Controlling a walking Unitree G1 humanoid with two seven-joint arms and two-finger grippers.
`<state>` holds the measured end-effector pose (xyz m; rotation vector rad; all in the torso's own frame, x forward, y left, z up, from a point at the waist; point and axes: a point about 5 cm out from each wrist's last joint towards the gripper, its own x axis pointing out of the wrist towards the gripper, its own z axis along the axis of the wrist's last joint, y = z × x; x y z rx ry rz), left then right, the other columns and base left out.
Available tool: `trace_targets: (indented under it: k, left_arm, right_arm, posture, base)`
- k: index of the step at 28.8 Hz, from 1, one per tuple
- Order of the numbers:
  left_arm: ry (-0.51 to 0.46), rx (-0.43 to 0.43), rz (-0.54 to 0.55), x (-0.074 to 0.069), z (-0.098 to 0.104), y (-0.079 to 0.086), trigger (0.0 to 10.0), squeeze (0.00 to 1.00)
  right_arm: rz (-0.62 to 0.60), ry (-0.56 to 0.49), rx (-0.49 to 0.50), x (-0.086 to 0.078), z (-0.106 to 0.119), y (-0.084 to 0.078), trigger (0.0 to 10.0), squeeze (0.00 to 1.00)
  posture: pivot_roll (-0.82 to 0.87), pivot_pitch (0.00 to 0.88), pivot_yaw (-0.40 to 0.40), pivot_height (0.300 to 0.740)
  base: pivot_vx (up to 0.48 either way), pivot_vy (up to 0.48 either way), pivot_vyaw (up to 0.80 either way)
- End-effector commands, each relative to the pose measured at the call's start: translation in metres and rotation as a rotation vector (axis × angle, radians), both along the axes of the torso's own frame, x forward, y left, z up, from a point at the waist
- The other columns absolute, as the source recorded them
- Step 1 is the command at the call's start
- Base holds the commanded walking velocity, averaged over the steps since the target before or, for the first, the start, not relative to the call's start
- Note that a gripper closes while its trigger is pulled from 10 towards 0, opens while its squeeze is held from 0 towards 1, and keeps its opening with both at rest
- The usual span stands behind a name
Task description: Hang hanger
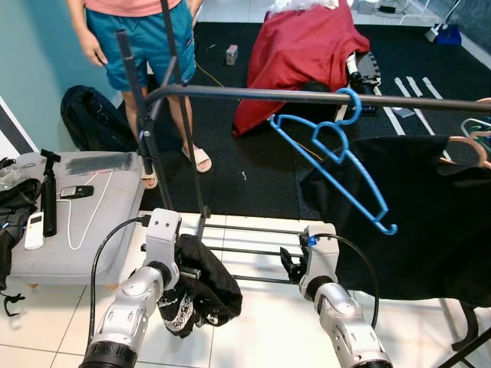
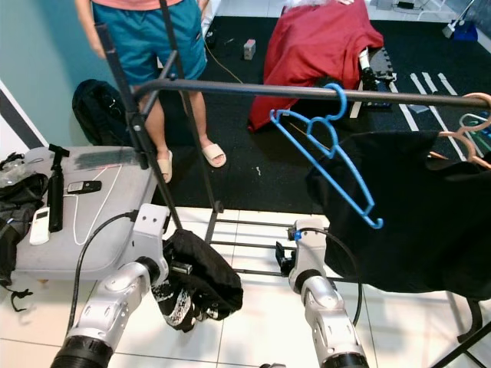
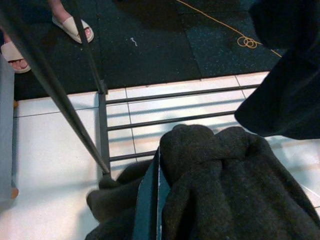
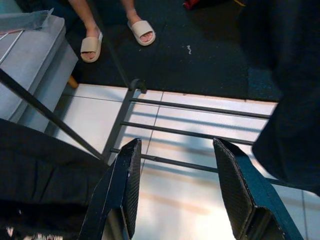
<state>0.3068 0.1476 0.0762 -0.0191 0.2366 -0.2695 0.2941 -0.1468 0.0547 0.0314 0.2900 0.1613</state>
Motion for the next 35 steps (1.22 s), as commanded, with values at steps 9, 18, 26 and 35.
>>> trace_targets:
  k: [9,18,26,35]
  left_arm:
    - [-0.012,0.006,0.006,-0.002,0.0,0.001,10.0,0.0]
    - [0.051,0.039,0.061,-0.001,-0.007,0.009,10.0,0.0]
    - [0.024,0.037,0.092,0.002,-0.003,0.012,10.0,0.0]
    - [0.025,0.064,0.083,0.004,-0.003,0.012,10.0,0.0]
  right_arm:
    - [0.01,0.01,-0.007,-0.004,-0.004,0.0,10.0,0.0]
    - [0.012,0.021,-0.014,-0.004,-0.005,-0.001,10.0,0.0]
    - [0.011,0.019,-0.017,-0.002,-0.003,-0.002,10.0,0.0]
    - [0.01,0.013,-0.011,-0.001,-0.002,-0.001,10.0,0.0]
  posture:
    - [-0.1,0.127,0.009,0.74]
    - [-0.1,0.133,0.008,0.74]
    - [-0.1,0.138,0.009,0.74]
    - [-0.1,0.14,0.013,0.74]
  base:
    - [0.0,-0.315,0.0]
    - [0.0,-0.135,0.0]
    - [0.0,0.349,0.0]
    - [0.0,0.111,0.0]
